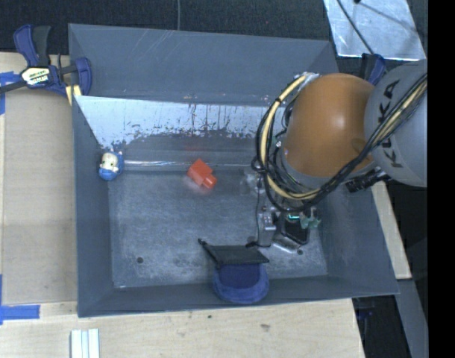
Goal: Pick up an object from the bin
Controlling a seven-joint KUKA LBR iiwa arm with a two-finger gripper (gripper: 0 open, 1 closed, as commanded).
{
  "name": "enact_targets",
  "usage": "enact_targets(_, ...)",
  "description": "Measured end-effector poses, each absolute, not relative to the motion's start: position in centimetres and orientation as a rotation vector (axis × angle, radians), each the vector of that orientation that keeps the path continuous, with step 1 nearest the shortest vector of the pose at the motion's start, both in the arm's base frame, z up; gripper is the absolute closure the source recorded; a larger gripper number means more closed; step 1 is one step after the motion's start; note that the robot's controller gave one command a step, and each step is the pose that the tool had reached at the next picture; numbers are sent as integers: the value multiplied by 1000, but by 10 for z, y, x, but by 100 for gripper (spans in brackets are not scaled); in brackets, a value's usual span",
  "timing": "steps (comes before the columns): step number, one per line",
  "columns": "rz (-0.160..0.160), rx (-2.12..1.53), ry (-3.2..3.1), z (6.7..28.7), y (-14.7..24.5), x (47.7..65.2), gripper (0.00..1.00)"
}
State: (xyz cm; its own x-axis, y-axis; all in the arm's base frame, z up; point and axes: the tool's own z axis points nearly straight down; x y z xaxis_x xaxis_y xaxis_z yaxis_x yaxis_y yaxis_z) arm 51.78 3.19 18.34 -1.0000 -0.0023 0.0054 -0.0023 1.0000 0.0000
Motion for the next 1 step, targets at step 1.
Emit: enact_targets(1, 3, -100, -3136, 66, -37, 490, 0)
